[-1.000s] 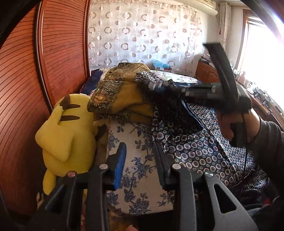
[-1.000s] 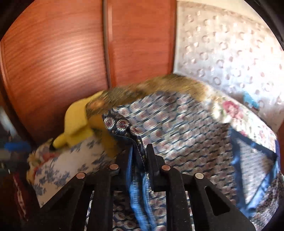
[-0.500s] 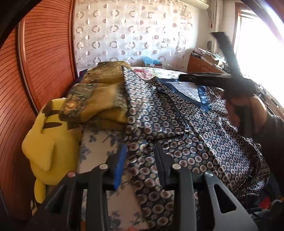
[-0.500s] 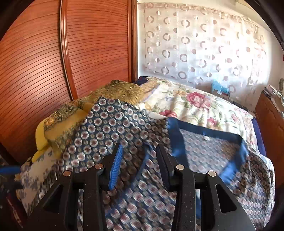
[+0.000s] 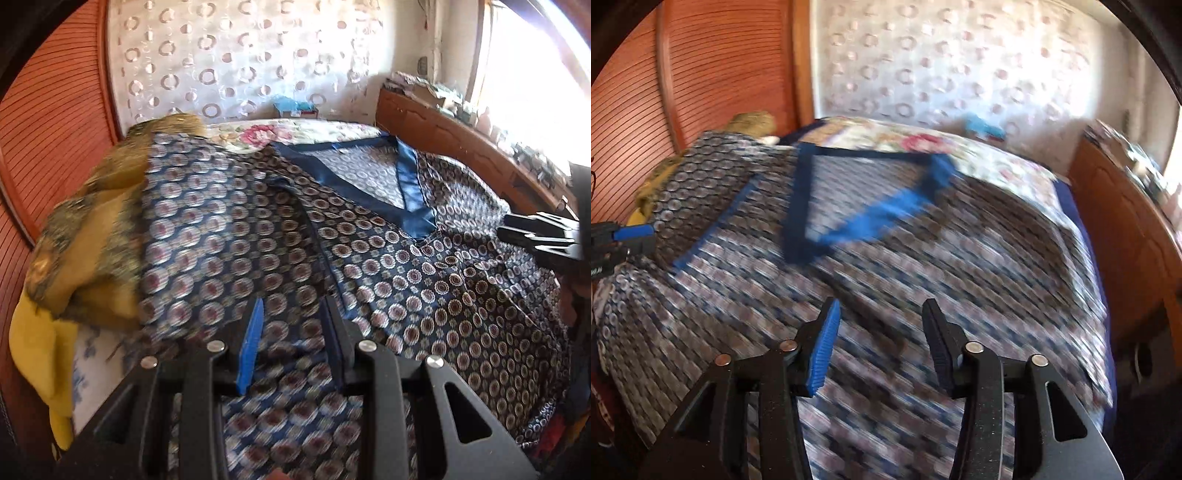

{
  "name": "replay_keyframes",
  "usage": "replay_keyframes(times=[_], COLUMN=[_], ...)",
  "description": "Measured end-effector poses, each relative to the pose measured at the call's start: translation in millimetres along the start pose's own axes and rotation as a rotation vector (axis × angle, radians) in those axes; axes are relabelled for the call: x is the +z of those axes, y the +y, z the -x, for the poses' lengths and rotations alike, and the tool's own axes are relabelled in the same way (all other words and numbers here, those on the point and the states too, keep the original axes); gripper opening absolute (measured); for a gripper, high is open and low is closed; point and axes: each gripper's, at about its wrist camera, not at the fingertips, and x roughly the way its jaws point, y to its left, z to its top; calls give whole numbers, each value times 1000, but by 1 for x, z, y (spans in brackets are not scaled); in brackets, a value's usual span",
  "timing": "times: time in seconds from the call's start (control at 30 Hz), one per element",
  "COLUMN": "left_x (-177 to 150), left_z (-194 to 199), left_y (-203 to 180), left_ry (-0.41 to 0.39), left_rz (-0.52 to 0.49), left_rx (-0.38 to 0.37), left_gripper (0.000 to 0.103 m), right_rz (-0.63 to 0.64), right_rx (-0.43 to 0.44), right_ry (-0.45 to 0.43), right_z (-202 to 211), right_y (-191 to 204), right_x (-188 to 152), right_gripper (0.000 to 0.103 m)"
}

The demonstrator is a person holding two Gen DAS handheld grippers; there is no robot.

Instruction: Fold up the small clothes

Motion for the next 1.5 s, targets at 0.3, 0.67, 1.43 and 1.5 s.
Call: replay_keyframes(times=[0.3,0.67,1.43,1.5], left_x=[13,11,8,8], left_z=[-31,-50,-54,-54], left_y=[-23,-27,-32,-32], left_ry=[62,73,31,31], left_rz=[-55,-72,-93,-92], left_rx=[8,19,1,-2], left_gripper=[30,31,50,50], right_rz=[-172,-383,-333,-313], right_rx=[-168,-161,-154,-162], right_ry=[10,72,45,26], right_z=[36,23,33,37], right_y=[-124,-211,-200,-194], right_x=[-33,-48,-49,-43], right_gripper=[50,48,1,0])
